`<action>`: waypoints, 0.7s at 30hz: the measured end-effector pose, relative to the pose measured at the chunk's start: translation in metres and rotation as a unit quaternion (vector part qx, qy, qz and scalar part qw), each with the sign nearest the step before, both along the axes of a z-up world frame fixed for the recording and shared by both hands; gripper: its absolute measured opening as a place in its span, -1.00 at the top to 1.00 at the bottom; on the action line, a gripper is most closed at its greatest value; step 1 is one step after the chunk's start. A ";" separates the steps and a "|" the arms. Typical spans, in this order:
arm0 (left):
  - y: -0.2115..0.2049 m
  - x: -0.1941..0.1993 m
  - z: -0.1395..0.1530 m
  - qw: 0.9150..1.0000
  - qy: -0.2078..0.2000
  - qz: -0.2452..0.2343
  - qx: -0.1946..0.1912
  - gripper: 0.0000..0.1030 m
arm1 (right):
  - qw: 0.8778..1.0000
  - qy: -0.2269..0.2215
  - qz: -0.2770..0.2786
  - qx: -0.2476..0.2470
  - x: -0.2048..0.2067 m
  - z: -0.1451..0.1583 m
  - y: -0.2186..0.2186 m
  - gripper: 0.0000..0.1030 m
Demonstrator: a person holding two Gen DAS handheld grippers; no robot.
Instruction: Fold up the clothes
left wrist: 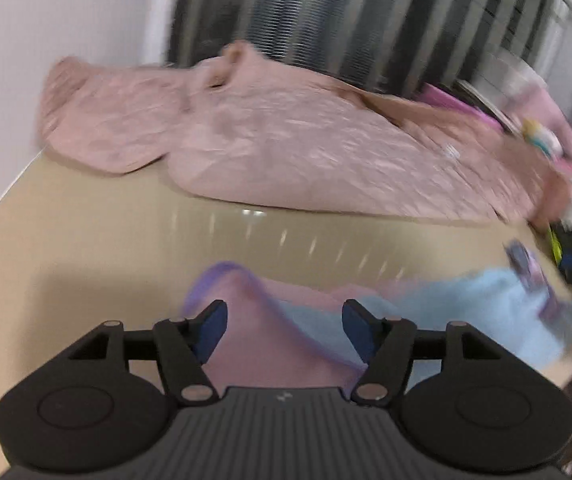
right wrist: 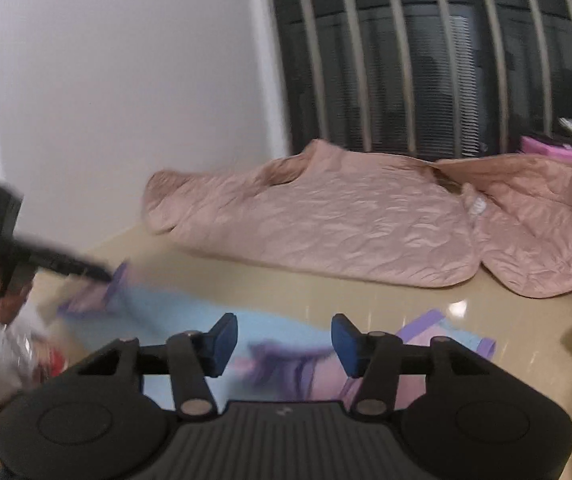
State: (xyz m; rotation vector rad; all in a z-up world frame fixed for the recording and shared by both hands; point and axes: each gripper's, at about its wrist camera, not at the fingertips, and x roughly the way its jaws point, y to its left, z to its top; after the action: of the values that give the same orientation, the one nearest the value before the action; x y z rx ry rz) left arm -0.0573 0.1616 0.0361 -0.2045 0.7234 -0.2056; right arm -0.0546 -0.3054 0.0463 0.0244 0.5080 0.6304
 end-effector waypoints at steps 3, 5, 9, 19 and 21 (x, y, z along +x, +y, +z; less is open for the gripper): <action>0.005 0.014 -0.002 0.999 0.018 0.008 -0.031 0.06 | 1.000 0.016 -0.027 0.001 0.018 -0.001 0.003 0.01; 0.003 0.021 -0.007 0.998 0.036 -0.003 -0.043 0.28 | 0.997 0.023 -0.073 -0.020 0.029 -0.002 0.002 0.02; 0.003 0.026 -0.013 0.997 0.035 -0.002 -0.065 0.62 | 0.984 0.049 -0.166 -0.030 0.045 0.002 -0.018 0.02; 0.026 0.026 -0.031 0.968 -0.007 0.075 -0.240 0.98 | 0.965 0.141 -0.213 -0.063 0.115 -0.028 -0.015 0.94; 0.034 0.025 -0.035 0.953 -0.021 0.115 -0.280 0.98 | 0.968 0.104 -0.225 -0.038 0.101 -0.022 -0.018 0.95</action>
State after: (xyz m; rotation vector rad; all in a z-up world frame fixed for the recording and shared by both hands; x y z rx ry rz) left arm -0.0319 0.1951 0.0010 -0.8203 0.5790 -0.1883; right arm 0.0465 -0.3234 0.0239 0.1317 0.7034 0.1635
